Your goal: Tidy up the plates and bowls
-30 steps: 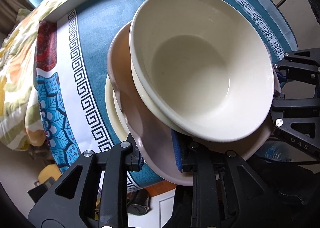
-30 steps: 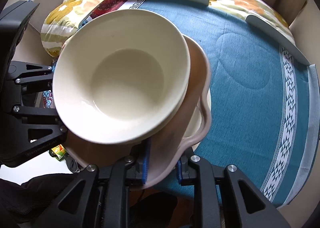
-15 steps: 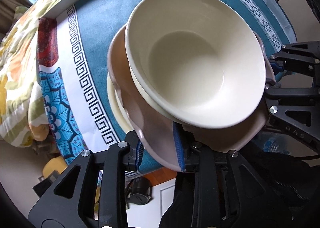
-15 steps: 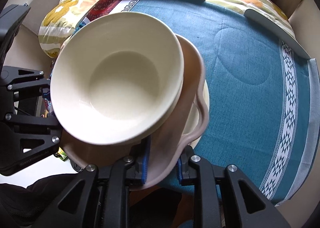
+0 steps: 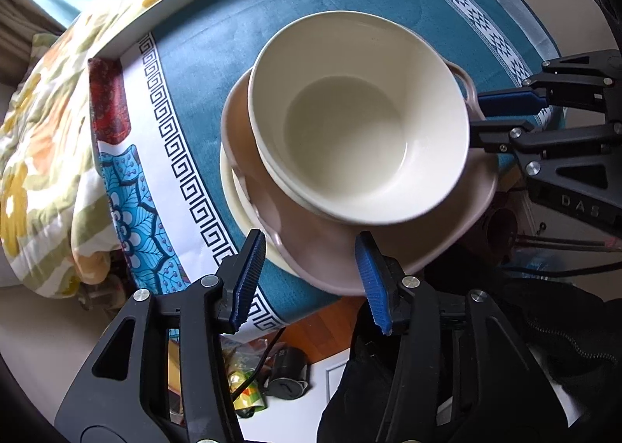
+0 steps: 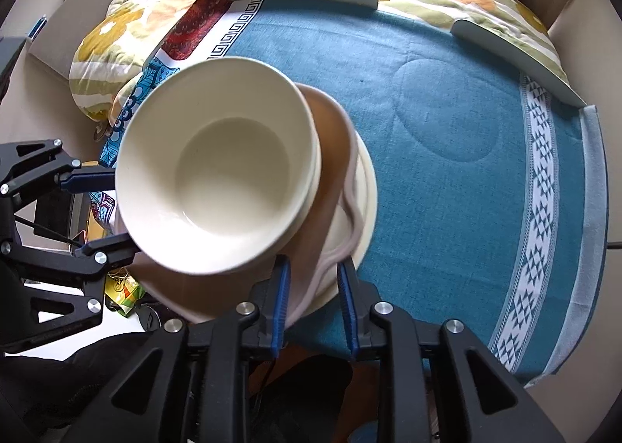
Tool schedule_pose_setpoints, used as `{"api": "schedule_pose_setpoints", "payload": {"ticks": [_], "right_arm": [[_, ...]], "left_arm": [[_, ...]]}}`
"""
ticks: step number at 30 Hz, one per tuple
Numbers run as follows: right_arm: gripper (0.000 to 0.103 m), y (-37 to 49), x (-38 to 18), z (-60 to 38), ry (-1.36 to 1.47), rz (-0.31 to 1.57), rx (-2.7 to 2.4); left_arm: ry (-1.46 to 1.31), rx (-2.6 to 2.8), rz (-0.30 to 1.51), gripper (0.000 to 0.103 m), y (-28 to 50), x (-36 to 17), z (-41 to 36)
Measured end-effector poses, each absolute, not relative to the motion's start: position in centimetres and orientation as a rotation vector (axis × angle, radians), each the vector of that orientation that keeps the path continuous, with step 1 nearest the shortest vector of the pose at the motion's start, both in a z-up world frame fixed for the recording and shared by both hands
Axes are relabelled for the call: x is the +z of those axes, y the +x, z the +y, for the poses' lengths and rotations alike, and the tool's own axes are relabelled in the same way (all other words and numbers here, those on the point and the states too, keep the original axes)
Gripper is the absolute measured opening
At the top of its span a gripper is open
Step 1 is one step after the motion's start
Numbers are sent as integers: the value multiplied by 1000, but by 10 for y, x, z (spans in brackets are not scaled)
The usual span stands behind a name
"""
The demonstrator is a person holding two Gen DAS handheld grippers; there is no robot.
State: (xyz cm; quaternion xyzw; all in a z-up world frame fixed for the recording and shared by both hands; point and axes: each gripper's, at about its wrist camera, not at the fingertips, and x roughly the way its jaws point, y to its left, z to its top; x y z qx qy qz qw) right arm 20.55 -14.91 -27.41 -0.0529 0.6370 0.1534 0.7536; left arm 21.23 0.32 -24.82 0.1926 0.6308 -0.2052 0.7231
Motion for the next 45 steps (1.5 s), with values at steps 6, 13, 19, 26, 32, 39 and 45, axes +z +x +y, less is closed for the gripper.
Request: {"api": "schedule_pose_setpoints", "payload": {"ticks": [6, 13, 19, 26, 32, 39, 45], "right_arm": [[23, 184, -253, -163, -56, 1348, 308], [24, 155, -213, -177, 1, 1228, 282], [62, 131, -155, -194, 32, 1050, 259], [80, 89, -83, -217, 22, 840, 183], [91, 51, -26, -236, 30, 623, 96], [98, 12, 5, -241, 22, 400, -26], [98, 2, 4, -239, 34, 379, -23]], "left_arm": [[361, -453, 1367, 45, 194, -229, 14], [254, -389, 1254, 45, 169, -191, 24], [160, -301, 1055, 45, 144, -129, 26], [32, -241, 812, 45, 103, -47, 18], [11, -199, 541, 97, 60, 18, 3], [6, -143, 321, 103, 17, 51, -5], [-9, -123, 322, 103, 7, 47, -2]]}}
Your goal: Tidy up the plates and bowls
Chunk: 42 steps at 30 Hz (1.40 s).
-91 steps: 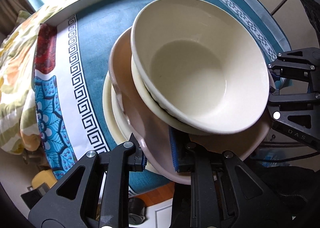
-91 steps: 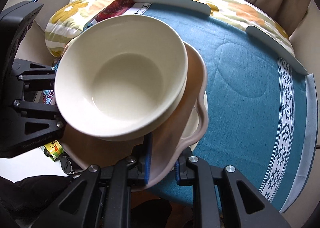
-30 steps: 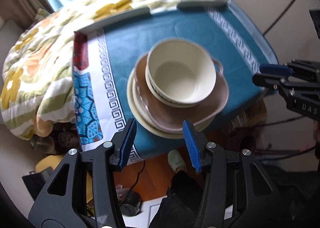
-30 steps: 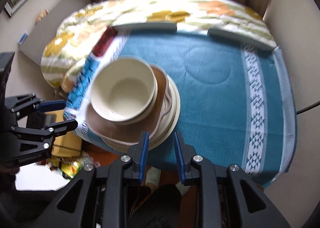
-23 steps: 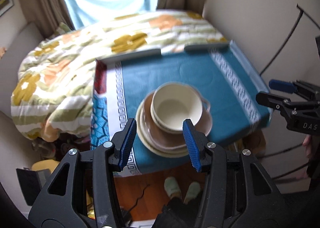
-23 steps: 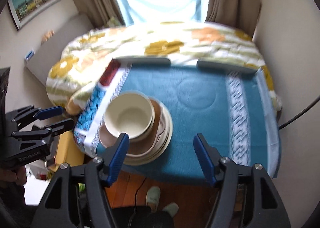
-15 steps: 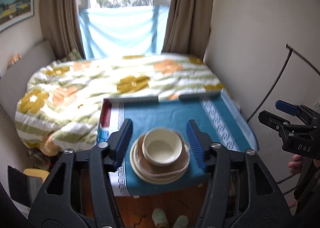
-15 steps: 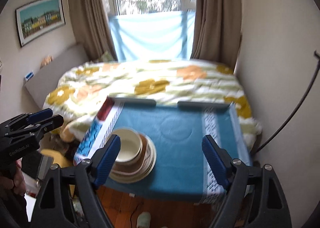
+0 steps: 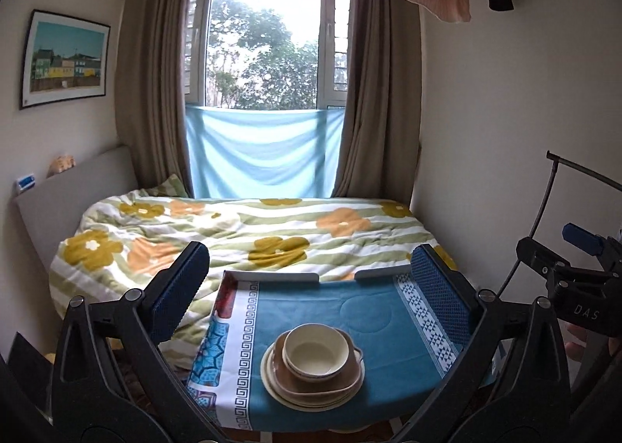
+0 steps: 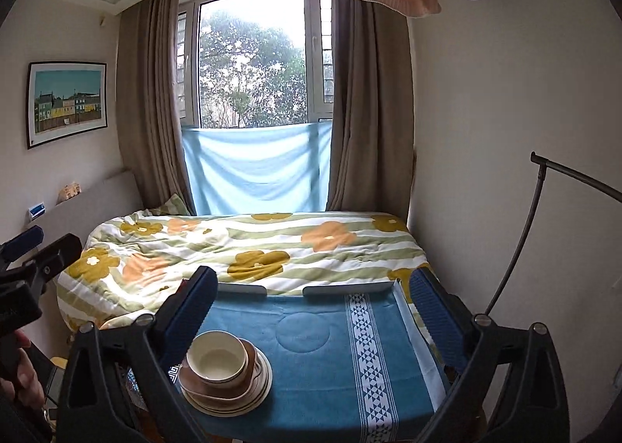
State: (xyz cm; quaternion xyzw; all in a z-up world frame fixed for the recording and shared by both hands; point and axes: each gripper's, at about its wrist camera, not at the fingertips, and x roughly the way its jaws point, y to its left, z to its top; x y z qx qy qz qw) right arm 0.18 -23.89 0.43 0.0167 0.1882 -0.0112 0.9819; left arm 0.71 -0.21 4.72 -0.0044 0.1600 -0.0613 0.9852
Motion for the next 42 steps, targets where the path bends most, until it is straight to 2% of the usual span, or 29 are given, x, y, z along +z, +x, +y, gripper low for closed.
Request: {"api": "schedule_pose_setpoints", "payload": {"ticks": [42], "right_arm": [[98, 19, -3, -246, 41, 389, -35]], "left_arm": [[9, -91, 323, 103, 18, 38, -1]]}}
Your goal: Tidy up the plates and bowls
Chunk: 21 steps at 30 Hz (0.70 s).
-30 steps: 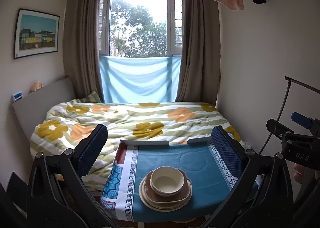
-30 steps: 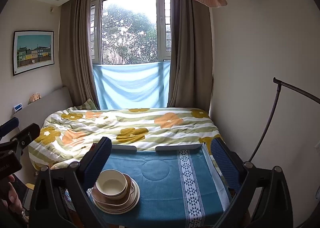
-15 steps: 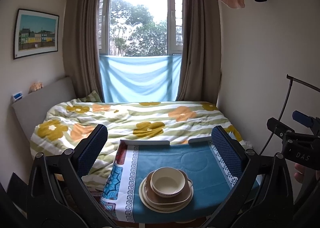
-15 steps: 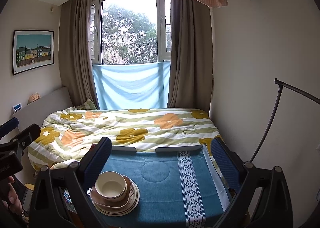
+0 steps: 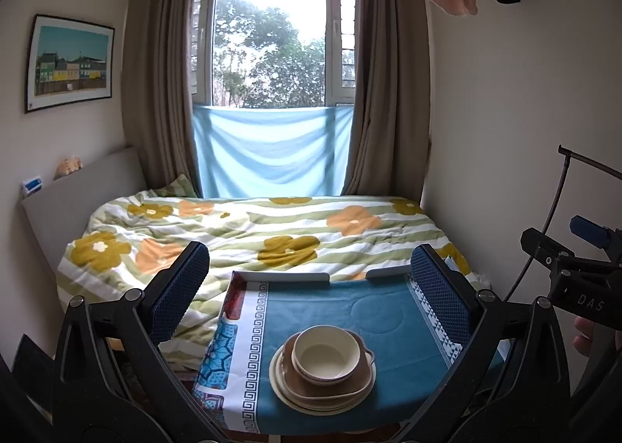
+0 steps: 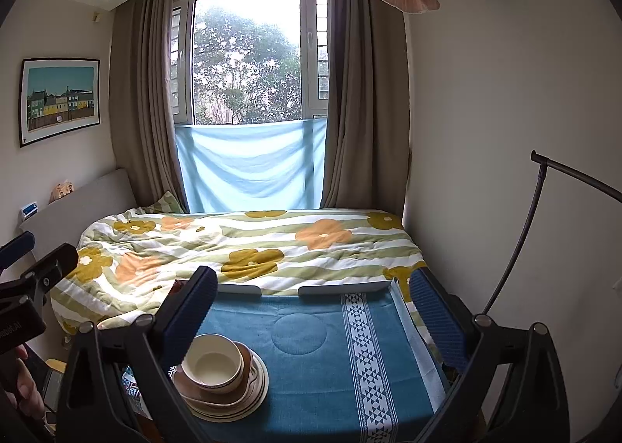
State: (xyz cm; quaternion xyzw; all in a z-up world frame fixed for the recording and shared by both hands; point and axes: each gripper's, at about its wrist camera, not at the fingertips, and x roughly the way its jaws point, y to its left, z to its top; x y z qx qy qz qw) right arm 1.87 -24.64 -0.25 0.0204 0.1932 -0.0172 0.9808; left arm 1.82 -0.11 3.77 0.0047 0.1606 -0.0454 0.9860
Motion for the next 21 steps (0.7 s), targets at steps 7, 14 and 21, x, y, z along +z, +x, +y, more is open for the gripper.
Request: {"api": "schedule_pose_setpoints", "payload": {"ticks": [7, 14, 21], "right_arm": [[98, 19, -2, -246, 40, 390, -34], [98, 18, -2, -245, 39, 388, -32], [98, 19, -1, -242, 37, 386, -33]], "left_arm": [[15, -82, 320, 103, 15, 37, 2], [14, -74, 316, 103, 12, 39, 4], [18, -62, 306, 103, 11, 40, 3]]}}
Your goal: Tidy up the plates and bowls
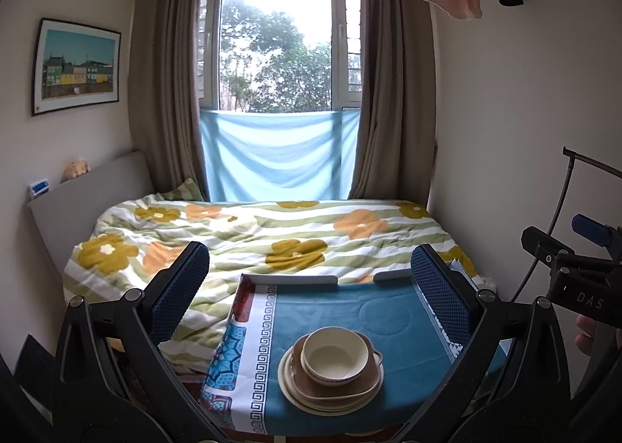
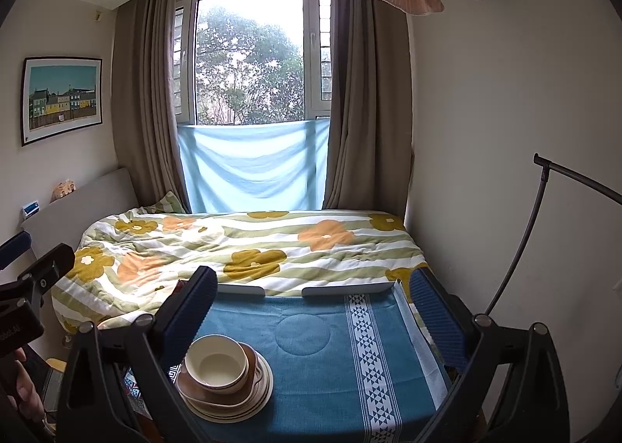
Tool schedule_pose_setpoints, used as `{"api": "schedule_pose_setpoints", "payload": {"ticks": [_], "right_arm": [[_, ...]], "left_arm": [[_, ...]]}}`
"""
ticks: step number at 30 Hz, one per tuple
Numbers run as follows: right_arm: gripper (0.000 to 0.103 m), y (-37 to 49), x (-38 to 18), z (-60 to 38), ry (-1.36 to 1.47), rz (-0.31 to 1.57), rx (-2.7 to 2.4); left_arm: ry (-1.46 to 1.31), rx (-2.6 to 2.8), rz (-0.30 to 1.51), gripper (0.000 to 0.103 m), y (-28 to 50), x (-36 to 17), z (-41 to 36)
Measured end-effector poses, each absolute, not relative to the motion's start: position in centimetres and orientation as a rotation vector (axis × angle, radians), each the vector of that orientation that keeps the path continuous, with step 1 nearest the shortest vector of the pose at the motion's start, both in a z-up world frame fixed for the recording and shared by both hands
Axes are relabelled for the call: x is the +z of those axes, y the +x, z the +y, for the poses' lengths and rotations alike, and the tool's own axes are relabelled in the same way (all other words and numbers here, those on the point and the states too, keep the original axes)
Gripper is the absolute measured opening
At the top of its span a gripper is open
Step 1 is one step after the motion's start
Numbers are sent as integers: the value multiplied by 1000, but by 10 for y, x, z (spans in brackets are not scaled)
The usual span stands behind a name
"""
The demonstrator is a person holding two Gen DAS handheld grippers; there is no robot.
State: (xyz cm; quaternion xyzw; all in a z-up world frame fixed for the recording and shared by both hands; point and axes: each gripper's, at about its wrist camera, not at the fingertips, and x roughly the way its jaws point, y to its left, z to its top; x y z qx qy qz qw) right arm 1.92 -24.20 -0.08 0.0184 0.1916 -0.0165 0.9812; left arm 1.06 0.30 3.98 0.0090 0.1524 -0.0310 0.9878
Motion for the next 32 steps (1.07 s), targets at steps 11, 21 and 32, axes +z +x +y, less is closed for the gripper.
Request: {"api": "schedule_pose_setpoints", "payload": {"ticks": [11, 21, 32], "right_arm": [[98, 21, 0, -243, 36, 387, -33], [98, 21, -1, -241, 34, 388, -34], [98, 20, -2, -242, 39, 397, -25]], "left_arm": [[24, -47, 307, 103, 8, 41, 2], [20, -44, 303, 103, 6, 41, 2], [43, -18, 295, 103, 3, 41, -6]]}}
